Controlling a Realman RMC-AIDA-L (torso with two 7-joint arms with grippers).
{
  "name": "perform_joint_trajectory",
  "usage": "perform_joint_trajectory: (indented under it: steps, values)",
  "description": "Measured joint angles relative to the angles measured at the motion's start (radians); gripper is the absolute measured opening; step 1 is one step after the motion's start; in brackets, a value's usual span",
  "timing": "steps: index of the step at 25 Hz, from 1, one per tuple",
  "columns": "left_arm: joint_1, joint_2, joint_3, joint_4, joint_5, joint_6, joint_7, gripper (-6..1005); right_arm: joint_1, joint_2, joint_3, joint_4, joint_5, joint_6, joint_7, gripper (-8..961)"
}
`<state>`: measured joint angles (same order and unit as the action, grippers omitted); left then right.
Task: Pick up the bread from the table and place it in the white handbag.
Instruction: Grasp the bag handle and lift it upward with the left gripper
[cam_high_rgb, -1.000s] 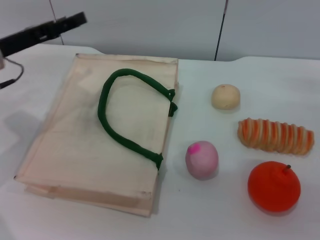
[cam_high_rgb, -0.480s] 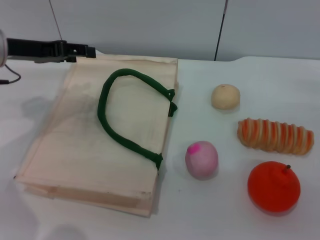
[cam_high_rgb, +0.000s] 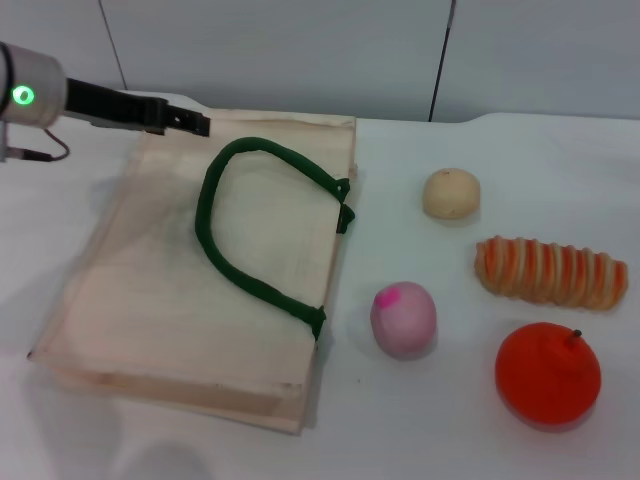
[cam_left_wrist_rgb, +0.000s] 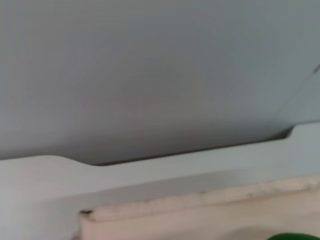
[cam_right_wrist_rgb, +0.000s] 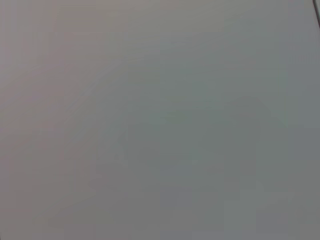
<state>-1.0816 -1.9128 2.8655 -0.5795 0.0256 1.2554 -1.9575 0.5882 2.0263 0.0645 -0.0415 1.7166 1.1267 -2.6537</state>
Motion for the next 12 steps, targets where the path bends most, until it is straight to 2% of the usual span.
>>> perform_joint_trajectory:
  steps: [6,12]
  values:
    - [-0.015,0.000,0.000,0.109,0.014,-0.056,0.021,795,0.002,0.000,0.000,0.000,0.000,0.000,0.002,886]
    - [-0.006,-0.002,-0.001,0.163,0.017,-0.112,0.030,792,0.007,0.000,0.000,0.002,0.000,0.001,0.005,886]
